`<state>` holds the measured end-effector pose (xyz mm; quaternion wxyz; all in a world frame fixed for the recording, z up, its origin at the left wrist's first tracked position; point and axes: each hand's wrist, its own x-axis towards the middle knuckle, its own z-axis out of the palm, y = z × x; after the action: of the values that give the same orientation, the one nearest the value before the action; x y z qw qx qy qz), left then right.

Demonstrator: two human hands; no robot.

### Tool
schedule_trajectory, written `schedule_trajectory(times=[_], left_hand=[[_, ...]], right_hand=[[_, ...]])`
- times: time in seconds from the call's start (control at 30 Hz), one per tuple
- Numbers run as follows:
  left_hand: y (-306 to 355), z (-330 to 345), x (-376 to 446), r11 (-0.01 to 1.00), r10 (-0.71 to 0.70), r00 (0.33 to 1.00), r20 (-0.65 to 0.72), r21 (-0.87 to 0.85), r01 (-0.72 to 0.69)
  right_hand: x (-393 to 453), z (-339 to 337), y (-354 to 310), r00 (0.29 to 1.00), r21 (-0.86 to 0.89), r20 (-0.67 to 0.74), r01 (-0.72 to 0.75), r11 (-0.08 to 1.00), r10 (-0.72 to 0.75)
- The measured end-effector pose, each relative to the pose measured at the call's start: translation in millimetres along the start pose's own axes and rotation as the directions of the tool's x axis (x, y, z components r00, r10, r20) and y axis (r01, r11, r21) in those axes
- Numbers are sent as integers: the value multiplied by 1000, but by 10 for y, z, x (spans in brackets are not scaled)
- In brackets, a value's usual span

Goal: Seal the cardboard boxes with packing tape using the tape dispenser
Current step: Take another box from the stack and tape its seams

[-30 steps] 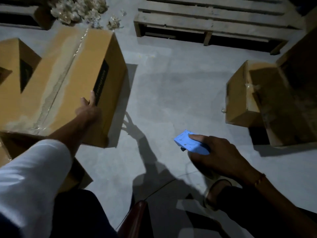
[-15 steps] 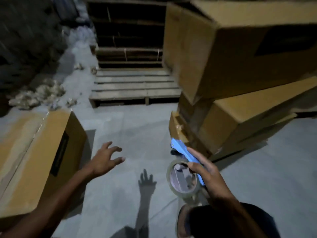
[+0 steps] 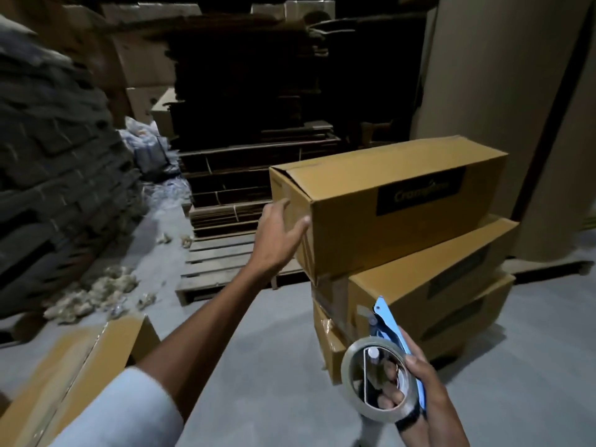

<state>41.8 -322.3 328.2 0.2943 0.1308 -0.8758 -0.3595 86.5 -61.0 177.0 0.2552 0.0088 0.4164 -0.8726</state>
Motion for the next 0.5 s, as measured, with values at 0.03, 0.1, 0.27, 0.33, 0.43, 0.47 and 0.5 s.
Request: schedule_trajectory(times=[0.03,0.1,0.27,0.33,0.43,0.47,0.5], left_hand=[[72,25,153,998,-33,999,-6,-51,33],[147,68,463,980,-131,991,16,-149,132],[161,188,896,871,-341,932,124,-332,363],[191,249,1003,844,-383,919,91,-371,388],[269,329,1055,728,-486,870,82,-513,454],[299,351,1059,698,-509,856,92,-537,473],[325,373,1065,684,-538,838,87,-536,495]], right_hand=[[24,4,-39,1000,-2,18,3,1000,-3],[80,10,-88,999,-17,38,7,1000,-6],[227,1,-153,998,-3,64,27,1000,-27],[256,-18,-171,997,25,69,20,999,-22],[274,-63,-175,998,36,60,3,999,-5],[281,-85,-168,998,41,59,1,999,-4],[276,-96,-163,998,42,57,1,999,-3]])
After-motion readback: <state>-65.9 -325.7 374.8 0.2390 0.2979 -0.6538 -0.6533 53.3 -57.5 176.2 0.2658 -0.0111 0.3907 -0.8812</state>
